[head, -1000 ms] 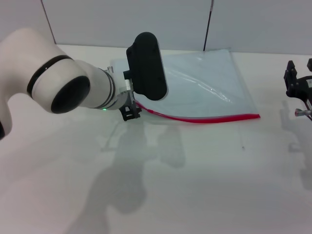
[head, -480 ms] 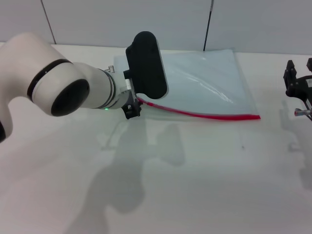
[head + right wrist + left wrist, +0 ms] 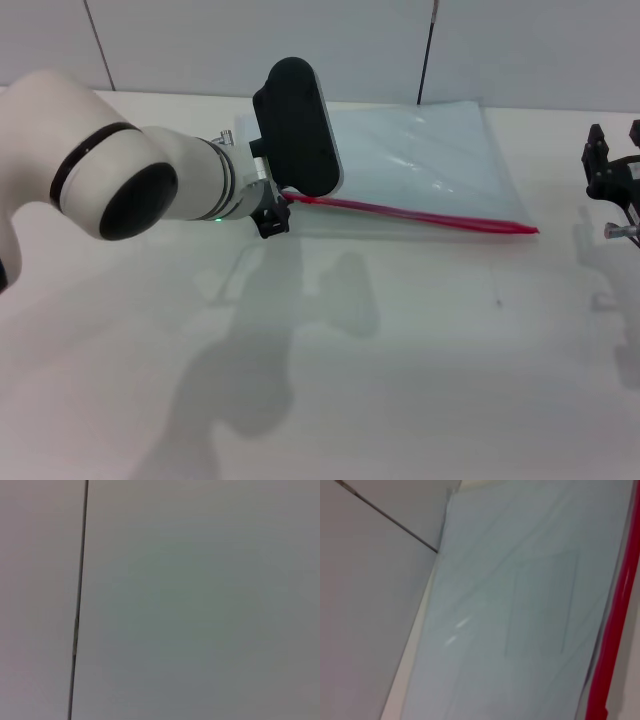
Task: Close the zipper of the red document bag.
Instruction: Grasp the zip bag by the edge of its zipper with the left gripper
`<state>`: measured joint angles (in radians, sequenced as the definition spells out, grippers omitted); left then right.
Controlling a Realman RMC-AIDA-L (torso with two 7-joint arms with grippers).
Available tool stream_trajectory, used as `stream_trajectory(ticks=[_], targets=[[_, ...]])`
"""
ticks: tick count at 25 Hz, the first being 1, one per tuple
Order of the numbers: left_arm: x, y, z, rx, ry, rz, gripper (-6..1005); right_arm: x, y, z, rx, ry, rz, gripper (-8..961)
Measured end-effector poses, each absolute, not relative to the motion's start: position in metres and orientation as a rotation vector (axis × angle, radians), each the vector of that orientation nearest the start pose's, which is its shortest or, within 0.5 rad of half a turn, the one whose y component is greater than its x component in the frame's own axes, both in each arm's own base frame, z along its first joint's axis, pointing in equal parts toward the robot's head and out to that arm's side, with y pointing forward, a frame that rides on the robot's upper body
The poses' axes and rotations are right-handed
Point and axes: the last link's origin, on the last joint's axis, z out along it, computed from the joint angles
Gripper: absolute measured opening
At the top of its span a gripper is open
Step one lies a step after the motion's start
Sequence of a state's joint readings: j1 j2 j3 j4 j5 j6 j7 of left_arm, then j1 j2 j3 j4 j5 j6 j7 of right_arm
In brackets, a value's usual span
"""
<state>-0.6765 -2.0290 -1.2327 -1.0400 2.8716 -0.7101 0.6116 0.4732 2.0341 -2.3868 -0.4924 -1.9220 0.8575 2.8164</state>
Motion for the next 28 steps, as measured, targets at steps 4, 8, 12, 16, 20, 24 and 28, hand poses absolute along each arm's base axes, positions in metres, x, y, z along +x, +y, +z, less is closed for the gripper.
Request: stream_trajectory(ticks=[4,8,12,16,20,24,28], targets=[[-0.183,0.412,-0.07,-2.352,0.029,0.548,128,0.29,0.369,-0.038,-1.624,0.548,0.496,462],[-0.183,0.41,-0.071,-2.354,0.021,0.536,100,0.285,0.371,-0.038,-1.618,0.553,0.517,462],[-0.179,0.409,-0.07,-2.35,-0.007,0.504,70,0.277,0.374,-0.037,-1.61,0.558,0.554,462],[-0.174,0.408,-0.067,-2.344,-0.022,0.468,54,0.271,0.375,-0.032,-1.572,0.584,0.601,462],[-0.162,0.405,-0.059,-2.33,-0.017,0.399,55,0.263,0.381,-0.024,-1.533,0.614,0.644,462],[-0.153,0.405,-0.054,-2.32,-0.001,0.361,56,0.254,0.391,-0.013,-1.516,0.695,0.692,462],[-0.143,0.403,-0.051,-2.315,0.016,0.325,56,0.242,0.398,0.007,-1.549,0.753,0.736,461]])
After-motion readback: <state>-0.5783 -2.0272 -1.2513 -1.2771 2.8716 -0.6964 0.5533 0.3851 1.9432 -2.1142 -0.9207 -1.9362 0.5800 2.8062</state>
